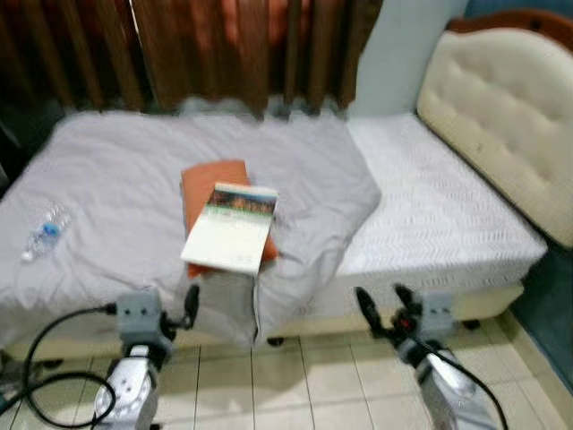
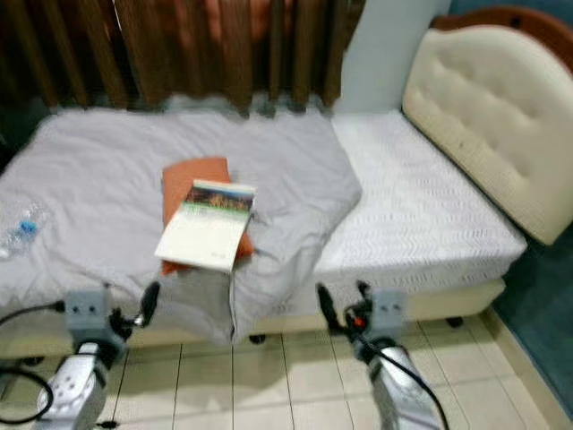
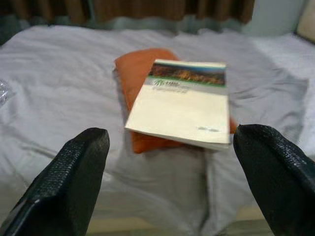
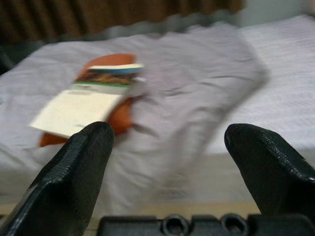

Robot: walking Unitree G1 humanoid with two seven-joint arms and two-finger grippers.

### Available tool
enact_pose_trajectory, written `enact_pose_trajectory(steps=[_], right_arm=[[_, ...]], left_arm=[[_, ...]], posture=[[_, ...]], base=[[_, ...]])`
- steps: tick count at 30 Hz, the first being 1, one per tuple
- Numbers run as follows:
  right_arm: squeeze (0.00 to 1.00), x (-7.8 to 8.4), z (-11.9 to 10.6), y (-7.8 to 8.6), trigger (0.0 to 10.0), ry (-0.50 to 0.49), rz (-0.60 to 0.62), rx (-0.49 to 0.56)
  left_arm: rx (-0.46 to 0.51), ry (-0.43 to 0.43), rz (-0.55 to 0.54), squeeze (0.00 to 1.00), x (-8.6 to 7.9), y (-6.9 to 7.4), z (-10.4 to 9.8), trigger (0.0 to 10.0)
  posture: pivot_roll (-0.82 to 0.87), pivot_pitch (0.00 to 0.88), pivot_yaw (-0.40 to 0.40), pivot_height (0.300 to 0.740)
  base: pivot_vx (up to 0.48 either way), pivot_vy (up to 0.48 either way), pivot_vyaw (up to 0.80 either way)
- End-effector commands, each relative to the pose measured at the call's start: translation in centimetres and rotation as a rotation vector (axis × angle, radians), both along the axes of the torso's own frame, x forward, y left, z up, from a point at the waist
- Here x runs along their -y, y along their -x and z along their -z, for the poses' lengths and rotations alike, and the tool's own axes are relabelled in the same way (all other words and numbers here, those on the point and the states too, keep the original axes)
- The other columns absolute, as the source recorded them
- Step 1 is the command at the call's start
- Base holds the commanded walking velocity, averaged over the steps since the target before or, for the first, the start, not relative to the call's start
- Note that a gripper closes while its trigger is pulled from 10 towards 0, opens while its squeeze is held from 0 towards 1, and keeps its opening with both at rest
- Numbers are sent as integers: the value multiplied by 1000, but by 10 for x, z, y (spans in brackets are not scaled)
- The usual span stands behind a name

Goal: Clean up the room

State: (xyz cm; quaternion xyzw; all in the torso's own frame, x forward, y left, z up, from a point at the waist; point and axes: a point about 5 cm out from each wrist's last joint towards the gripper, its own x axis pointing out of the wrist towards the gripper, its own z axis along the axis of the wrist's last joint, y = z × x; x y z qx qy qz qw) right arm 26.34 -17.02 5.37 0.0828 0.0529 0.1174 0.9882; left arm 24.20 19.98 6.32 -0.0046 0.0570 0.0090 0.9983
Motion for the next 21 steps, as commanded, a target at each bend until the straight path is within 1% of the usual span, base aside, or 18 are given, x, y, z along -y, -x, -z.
enact_pose_trajectory(steps=[1, 9, 11, 13, 16, 21], right_arm=[[0, 8, 3, 2, 10000, 12, 17, -22], [0, 7, 4, 2, 10000, 11, 6, -28], [0, 6, 4, 1, 10000, 9, 0, -30], [0, 5, 4, 1, 10000, 9, -2, -32], [0, 5, 4, 1, 10000, 7, -5, -33], [0, 4, 4, 0, 10000, -1, -13, -35]], left_arm=[[3, -6, 15, 0, 5, -2, -1, 10000], [1, -6, 17, 0, 6, -3, -1, 10000], [6, -25, 14, 0, 5, -3, -2, 10000], [-21, -51, 5, 0, 4, -5, 2, 10000], [-19, -41, 10, 0, 5, -6, 2, 10000], [-19, -23, 18, 0, 8, -9, 1, 10000]], posture=[[39, 0, -19, 740], [39, 0, -17, 740], [37, 0, -16, 740], [37, 0, -16, 740], [35, 0, -16, 740], [29, 0, -16, 740]], base=[[412, 244, 0], [412, 244, 0], [412, 244, 0], [0, 0, 0], [0, 0, 0], [0, 480, 0]])
